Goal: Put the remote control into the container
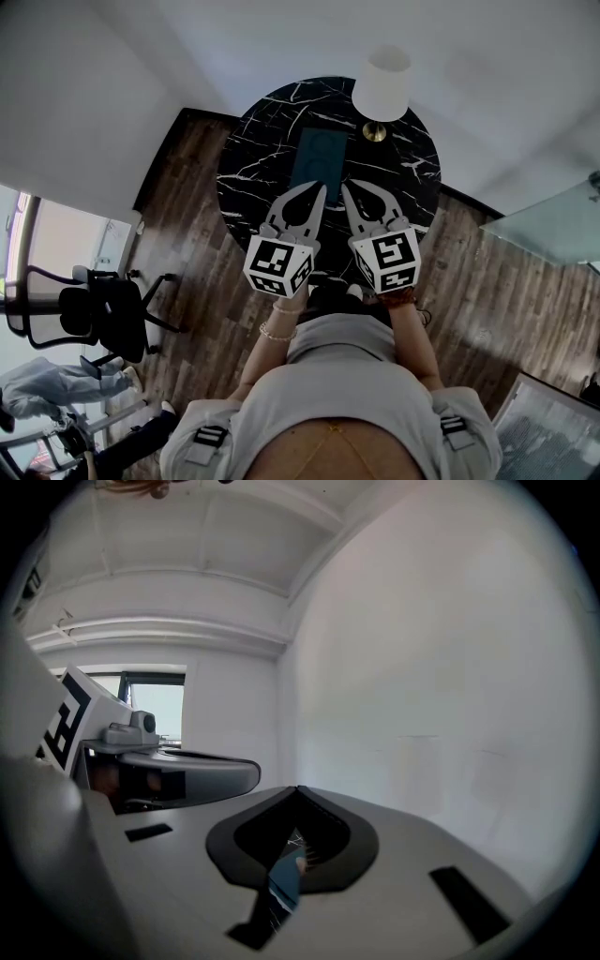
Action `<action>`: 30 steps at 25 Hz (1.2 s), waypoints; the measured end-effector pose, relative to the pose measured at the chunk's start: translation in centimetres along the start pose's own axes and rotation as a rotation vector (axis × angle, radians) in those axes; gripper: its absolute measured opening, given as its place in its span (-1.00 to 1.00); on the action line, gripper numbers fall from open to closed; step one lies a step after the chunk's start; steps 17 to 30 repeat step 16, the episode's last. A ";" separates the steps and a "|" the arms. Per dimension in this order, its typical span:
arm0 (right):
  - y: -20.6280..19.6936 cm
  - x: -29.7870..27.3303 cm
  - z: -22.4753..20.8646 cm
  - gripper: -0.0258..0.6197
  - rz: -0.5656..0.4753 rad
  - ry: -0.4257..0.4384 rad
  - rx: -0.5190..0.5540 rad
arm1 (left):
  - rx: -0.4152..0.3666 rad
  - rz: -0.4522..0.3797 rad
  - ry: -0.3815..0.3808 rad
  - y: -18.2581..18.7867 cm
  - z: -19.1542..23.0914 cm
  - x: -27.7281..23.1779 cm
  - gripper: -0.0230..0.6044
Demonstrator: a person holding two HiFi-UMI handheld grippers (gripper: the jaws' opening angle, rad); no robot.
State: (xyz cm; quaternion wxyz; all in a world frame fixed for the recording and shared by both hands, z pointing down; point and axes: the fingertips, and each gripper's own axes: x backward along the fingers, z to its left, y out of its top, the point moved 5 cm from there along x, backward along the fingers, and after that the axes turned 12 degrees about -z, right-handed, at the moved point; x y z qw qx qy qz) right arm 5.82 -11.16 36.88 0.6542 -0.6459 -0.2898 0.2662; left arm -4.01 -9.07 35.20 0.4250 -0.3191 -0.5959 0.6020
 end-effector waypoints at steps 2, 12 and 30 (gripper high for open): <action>0.0 0.0 0.0 -0.88 -0.001 0.000 0.001 | -0.009 0.001 0.000 0.0 0.0 0.0 -0.91; 0.2 0.0 0.3 -0.88 0.005 0.004 0.007 | -0.001 -0.003 -0.003 0.1 0.2 0.1 -0.91; 0.4 -0.1 0.3 -0.88 0.002 0.005 0.008 | 0.001 -0.002 -0.009 0.1 0.1 0.1 -0.91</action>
